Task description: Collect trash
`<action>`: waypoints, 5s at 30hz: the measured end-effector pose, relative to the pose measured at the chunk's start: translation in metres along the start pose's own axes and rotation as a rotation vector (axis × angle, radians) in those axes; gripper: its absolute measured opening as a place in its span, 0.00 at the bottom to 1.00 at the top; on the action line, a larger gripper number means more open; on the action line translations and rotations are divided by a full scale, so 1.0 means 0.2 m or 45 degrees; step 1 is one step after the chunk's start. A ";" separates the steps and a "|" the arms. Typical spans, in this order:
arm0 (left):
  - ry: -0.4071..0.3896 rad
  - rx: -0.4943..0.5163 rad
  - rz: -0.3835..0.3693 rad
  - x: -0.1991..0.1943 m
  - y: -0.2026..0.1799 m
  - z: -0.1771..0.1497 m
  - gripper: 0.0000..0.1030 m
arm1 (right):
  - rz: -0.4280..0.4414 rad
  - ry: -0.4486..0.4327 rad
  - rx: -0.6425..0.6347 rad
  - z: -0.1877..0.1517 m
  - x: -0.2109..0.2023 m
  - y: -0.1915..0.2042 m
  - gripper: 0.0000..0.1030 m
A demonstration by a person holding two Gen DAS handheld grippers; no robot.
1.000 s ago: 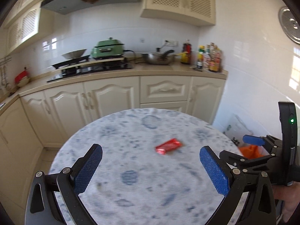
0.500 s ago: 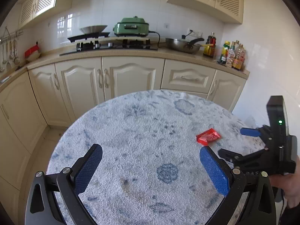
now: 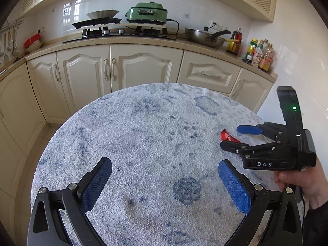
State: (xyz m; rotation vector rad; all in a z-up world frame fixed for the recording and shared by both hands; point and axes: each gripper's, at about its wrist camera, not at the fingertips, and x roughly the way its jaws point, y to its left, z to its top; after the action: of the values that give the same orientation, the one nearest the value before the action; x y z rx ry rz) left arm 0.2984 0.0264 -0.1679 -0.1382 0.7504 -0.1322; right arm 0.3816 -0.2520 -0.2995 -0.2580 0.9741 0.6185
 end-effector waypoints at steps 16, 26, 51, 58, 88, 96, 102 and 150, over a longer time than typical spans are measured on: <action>-0.007 0.032 -0.033 -0.03 -0.10 -0.07 0.99 | 0.028 -0.056 0.167 -0.17 -0.18 0.03 0.09; -0.007 0.144 -0.076 -0.09 -0.39 -0.14 0.99 | 0.086 -0.141 0.359 -0.43 -0.43 -0.07 0.09; 0.058 0.695 -0.604 -0.25 -2.20 -0.47 0.99 | -0.340 -0.457 0.923 -1.70 -1.64 -0.78 0.09; 0.278 0.766 -0.643 0.07 -2.54 -0.75 0.99 | -0.457 -0.376 1.132 -2.14 -1.62 -0.97 0.09; 1.168 0.638 -0.051 2.23 -2.91 -1.96 0.77 | -0.257 0.117 1.598 -3.14 -0.22 -1.28 0.09; 1.352 0.512 0.014 2.46 -2.82 -2.15 0.18 | -0.244 0.203 1.628 -3.23 -0.06 -1.30 0.09; 1.349 0.508 0.035 2.52 -2.84 -2.20 0.13 | -0.245 0.250 1.598 -3.21 0.01 -1.28 0.09; 0.923 0.667 -0.384 1.70 -2.80 -2.24 0.99 | -0.737 0.116 1.630 -2.91 -1.01 -0.94 1.00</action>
State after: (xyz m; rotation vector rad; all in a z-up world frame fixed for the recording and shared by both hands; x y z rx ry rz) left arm 0.1974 -0.6157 -0.6226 0.3178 1.3859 -0.6843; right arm 0.0079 -0.7515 -0.4627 0.5687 1.1397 -0.5958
